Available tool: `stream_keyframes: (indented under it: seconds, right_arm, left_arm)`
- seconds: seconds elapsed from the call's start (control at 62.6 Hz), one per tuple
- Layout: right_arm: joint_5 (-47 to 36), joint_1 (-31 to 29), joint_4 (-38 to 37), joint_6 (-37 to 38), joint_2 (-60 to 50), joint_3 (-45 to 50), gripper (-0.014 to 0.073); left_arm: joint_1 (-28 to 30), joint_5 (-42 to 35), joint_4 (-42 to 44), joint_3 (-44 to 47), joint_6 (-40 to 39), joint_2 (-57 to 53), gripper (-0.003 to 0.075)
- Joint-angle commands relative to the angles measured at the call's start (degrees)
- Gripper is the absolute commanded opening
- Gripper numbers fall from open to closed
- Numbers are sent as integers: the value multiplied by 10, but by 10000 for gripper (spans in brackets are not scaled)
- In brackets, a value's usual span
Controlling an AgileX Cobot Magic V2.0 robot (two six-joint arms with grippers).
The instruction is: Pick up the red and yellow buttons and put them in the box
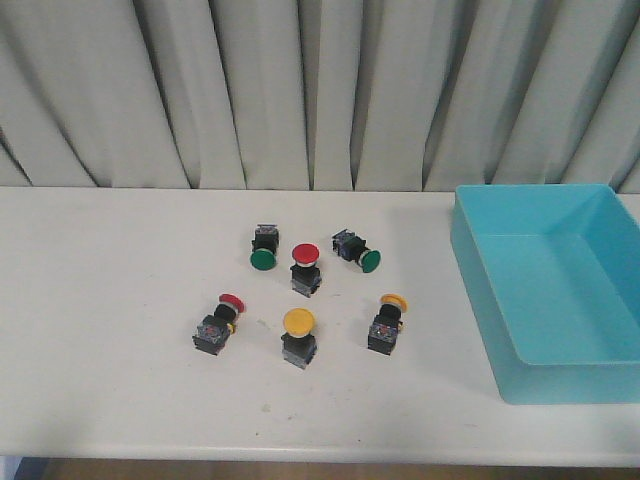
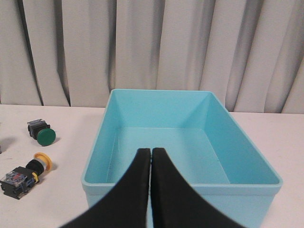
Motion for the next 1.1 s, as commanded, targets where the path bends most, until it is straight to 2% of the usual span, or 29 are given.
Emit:
stream_keyframes:
  seconds: [0.0, 0.975, 1.087]
  right_arm:
    - [-45, 1, -3, -2, -6, 4, -8]
    - [-47, 1, -21, -4, -5, 3, -8]
    - [-90, 1, -47, -25, -5, 3, -8]
  left_arm:
    - [-4, -43, -4, 22, -3, -8, -6]
    - [-4, -43, -4, 22, -3, -8, -6]
    - [-4, -44, -4, 22, -3, -8, -6]
